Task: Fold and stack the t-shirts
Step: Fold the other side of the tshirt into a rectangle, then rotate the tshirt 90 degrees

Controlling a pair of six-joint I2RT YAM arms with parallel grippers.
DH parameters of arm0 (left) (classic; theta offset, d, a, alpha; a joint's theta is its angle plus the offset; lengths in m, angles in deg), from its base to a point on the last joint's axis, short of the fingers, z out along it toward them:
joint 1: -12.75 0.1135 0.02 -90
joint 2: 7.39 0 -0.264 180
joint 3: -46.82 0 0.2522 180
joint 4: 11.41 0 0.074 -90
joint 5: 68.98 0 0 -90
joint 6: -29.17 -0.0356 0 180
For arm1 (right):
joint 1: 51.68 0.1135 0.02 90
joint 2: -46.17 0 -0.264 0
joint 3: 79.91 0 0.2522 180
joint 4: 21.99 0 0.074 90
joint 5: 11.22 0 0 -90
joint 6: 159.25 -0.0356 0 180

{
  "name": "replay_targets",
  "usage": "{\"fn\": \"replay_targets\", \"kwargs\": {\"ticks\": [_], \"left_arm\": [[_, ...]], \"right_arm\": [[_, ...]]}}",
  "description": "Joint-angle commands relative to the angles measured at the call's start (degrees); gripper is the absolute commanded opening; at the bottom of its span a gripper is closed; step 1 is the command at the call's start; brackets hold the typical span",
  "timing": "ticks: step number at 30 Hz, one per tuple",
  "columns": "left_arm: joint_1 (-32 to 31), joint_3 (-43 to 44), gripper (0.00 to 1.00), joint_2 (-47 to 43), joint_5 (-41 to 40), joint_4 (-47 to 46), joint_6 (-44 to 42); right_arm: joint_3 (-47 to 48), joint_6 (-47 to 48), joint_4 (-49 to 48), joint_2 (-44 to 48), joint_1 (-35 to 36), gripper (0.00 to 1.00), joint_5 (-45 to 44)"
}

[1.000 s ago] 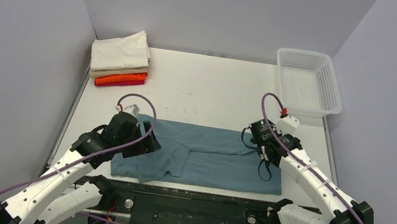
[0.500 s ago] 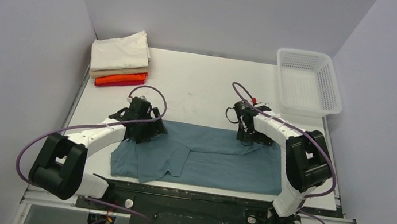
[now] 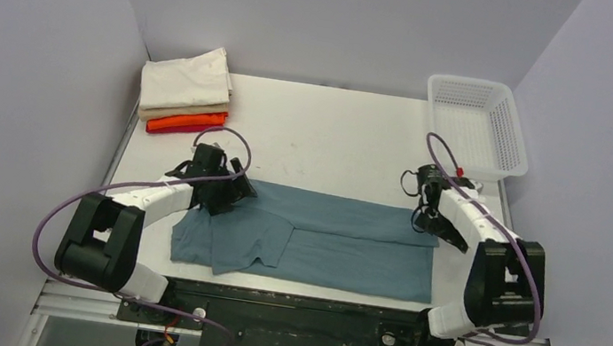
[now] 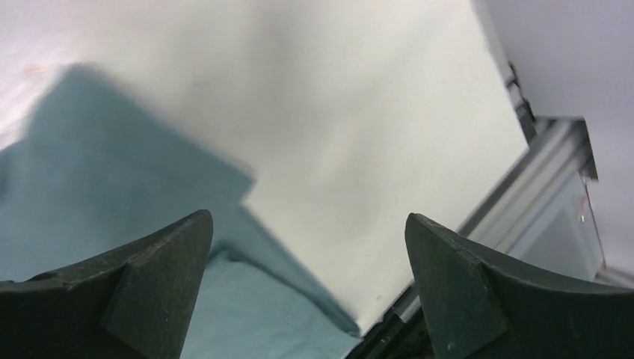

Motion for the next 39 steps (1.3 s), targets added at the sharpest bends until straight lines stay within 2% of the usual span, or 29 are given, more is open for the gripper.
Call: {"fn": "replay_targets", "kwargs": {"ticks": [1, 4, 6, 8, 9, 10, 11, 13, 17, 20, 24, 26, 27, 28, 29, 30, 31, 32, 33, 35, 39], "left_arm": [[1.86, -0.29, 0.93, 4.05, -4.40, 1.58, -3.51], [1.93, 0.95, 0.93, 4.46, -3.97, 1.76, -3.88], [1.93, 2.88, 0.93, 5.32, -3.60, 1.48, -4.34], [1.82, 5.41, 0.93, 7.20, -3.04, 0.75, -4.56], [1.79, 6.50, 0.93, 9.15, -2.60, 0.55, -4.60], [1.77, 9.13, 0.93, 10.28, -2.40, 0.18, -4.69], [1.63, 10.56, 0.93, 12.98, -2.07, -0.04, -4.71], [1.32, 16.07, 0.93, 17.56, -1.34, -0.34, -5.06], [-0.01, 30.57, 0.93, 28.12, -0.96, 0.94, -6.53], [-1.04, 46.66, 0.94, 38.68, -0.31, 5.09, -7.97], [-3.26, 66.39, 0.94, 52.27, 4.42, 6.48, -6.36], [-4.57, 79.34, 0.94, 60.41, 8.33, 8.49, -4.48], [-5.15, 88.73, 0.94, 63.47, 9.57, 10.32, -3.19], [-6.23, 93.87, 0.94, 68.97, 10.55, 11.05, -2.46], [-6.85, 102.86, 0.94, 71.79, 10.60, 10.98, -0.71], [-7.82, 106.34, 0.94, 76.63, 10.23, 9.97, 0.49], [-8.18, 110.46, 0.94, 78.52, 10.13, 5.09, 4.20], [-8.55, 110.97, 0.94, 81.08, 10.49, 1.66, 6.46], [-8.58, 109.73, 0.94, 81.89, 10.79, -7.34, 12.09], [-8.61, 108.63, 0.94, 84.19, 10.21, -16.24, 18.75], [-8.85, 112.00, 0.94, 89.44, 6.03, -21.83, 22.88]], "right_arm": [[-5.52, -5.04, 5.70, 11.28, -5.66, 0.96, -4.97], [-8.11, -5.65, 5.23, 17.56, -8.24, 0.97, -4.27], [-9.36, -2.52, 2.24, 21.78, -8.54, 0.96, 0.65], [-11.20, 2.17, -3.83, 25.18, -8.46, 0.96, 12.62], [-11.88, 4.67, -9.41, 26.18, -8.20, 0.96, 22.99], [-13.16, 5.47, -12.38, 26.01, -7.32, 0.96, 27.49], [-13.56, 6.61, -18.54, 24.52, -6.39, 0.96, 36.20], [-12.93, 8.42, -24.29, 19.29, -0.81, 0.96, 40.91], [-5.96, 9.96, -24.03, 6.87, 5.96, 0.95, 38.87], [-6.58, 8.47, -25.88, 1.42, 6.41, 0.94, 40.45], [-11.57, 6.14, -27.41, 0.83, 8.59, 0.93, 43.28], [-14.84, 4.40, -27.73, 2.84, 10.57, 0.93, 44.49], [-17.15, 3.66, -28.00, 3.62, 12.91, 0.93, 44.74], [-18.11, 2.03, -28.20, 5.21, 15.91, 0.93, 45.04], [-19.68, 1.25, -28.15, 5.86, 17.44, 0.93, 45.19], [-20.25, -0.72, -28.06, 6.67, 20.36, 0.93, 45.39], [-20.96, -1.58, -28.37, 6.83, 21.68, 0.93, 45.76], [-21.11, -2.82, -28.63, 6.76, 24.26, 0.93, 46.79], [-21.03, -3.42, -29.65, 6.35, 25.34, 0.93, 47.17], [-20.03, -4.44, -31.90, 5.42, 28.54, 0.93, 48.51], [-15.09, -4.38, -35.28, 2.15, 33.86, 0.93, 51.61]]}}
